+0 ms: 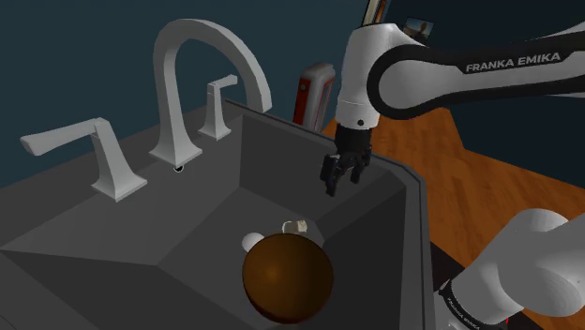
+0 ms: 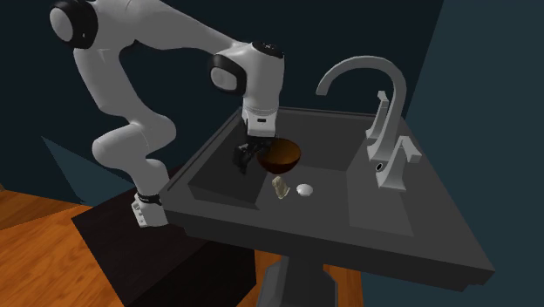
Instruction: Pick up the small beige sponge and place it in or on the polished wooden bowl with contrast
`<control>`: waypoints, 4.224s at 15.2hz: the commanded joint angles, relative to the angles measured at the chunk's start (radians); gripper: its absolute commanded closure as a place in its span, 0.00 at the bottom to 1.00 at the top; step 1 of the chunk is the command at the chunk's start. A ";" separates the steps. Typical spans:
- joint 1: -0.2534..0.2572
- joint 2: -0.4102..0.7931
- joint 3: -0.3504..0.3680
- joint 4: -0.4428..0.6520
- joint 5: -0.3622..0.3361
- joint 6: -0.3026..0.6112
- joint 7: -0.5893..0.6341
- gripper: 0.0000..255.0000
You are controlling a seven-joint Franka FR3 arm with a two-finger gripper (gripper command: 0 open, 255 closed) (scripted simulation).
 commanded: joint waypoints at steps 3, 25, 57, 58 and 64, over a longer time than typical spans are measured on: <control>0.017 0.150 0.064 0.063 -0.026 0.079 0.058 0.00; 0.058 0.418 0.139 0.107 -0.123 0.272 0.171 0.00; 0.050 0.277 0.127 0.271 -0.076 -0.023 0.143 1.00; 0.050 0.274 0.126 0.281 -0.075 -0.037 0.143 1.00; 0.048 0.256 0.121 0.344 -0.071 -0.117 0.142 1.00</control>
